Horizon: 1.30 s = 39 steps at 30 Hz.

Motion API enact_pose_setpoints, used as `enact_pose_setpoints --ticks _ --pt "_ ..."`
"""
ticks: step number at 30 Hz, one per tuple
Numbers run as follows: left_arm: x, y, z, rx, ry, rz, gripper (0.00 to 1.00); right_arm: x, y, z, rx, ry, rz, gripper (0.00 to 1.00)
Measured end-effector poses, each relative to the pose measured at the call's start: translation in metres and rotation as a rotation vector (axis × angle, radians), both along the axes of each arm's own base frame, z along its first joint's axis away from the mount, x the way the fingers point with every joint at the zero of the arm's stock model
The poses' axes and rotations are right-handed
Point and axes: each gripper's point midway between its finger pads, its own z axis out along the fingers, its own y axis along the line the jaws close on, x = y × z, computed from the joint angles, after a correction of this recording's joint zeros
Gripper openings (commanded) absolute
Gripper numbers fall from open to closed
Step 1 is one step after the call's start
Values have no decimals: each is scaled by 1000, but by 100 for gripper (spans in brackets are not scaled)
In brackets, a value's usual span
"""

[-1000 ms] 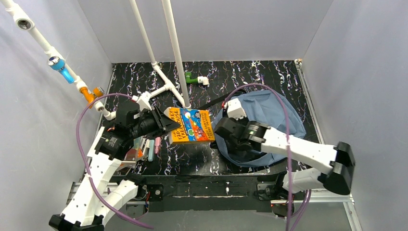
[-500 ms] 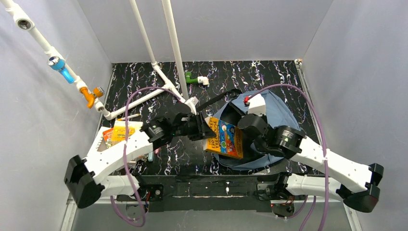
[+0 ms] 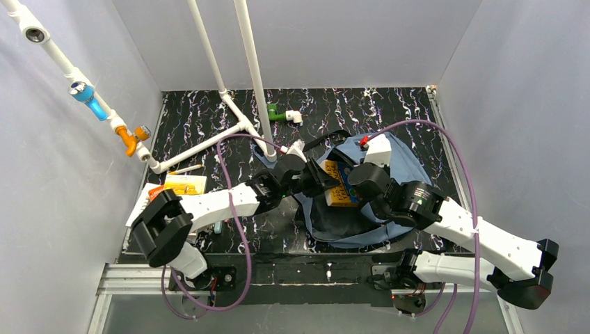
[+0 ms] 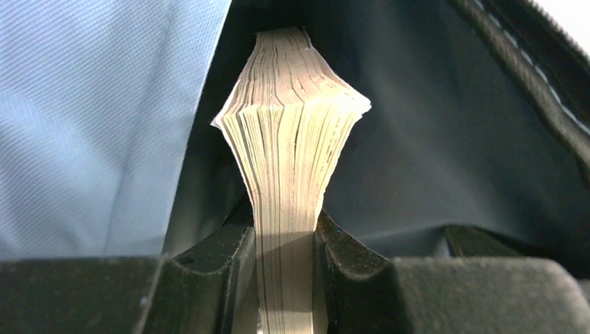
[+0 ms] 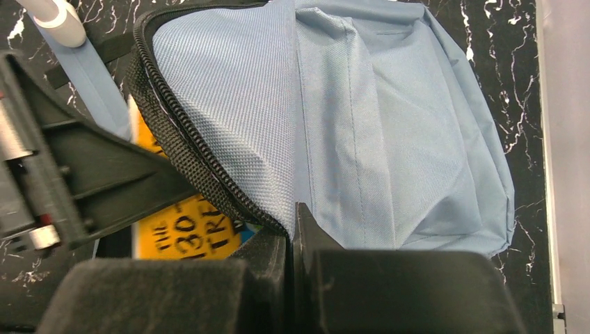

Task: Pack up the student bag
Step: Place the book in the student bag.

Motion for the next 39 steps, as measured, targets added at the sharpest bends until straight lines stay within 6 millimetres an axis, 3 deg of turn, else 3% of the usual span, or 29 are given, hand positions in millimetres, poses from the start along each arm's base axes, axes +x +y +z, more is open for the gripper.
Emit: enact_pose_setpoints --ticks 4,9,16,19,20,21,23,27,30,36,39 --pt "12 -19 -10 -33 -16 55 0 -1 3 -1 23 11 4 1" --pt "32 -48 -38 -40 -22 123 0 -3 10 5 66 24 15 1" --pt "62 -104 -69 -142 -103 137 0 -4 17 6 79 43 34 1" --pt "65 -115 -90 -165 -122 138 0 -3 17 3 68 47 34 1" --pt "65 -116 -93 -163 -121 138 3 -2 17 3 63 48 32 1" --pt "65 -117 -95 -162 -116 139 15 -2 17 2 57 48 30 1" --pt "65 -118 -94 -164 -94 148 51 -1 17 0 49 49 28 1" --pt "61 -113 -104 -83 -14 150 76 0 14 0 29 42 20 1" --pt "53 -104 -107 -3 13 134 84 0 13 1 18 38 21 1" --pt "42 -85 -88 124 -50 47 98 4 8 2 1 23 3 1" --pt "34 -74 -81 175 -58 -7 98 6 7 1 -10 20 -9 1"
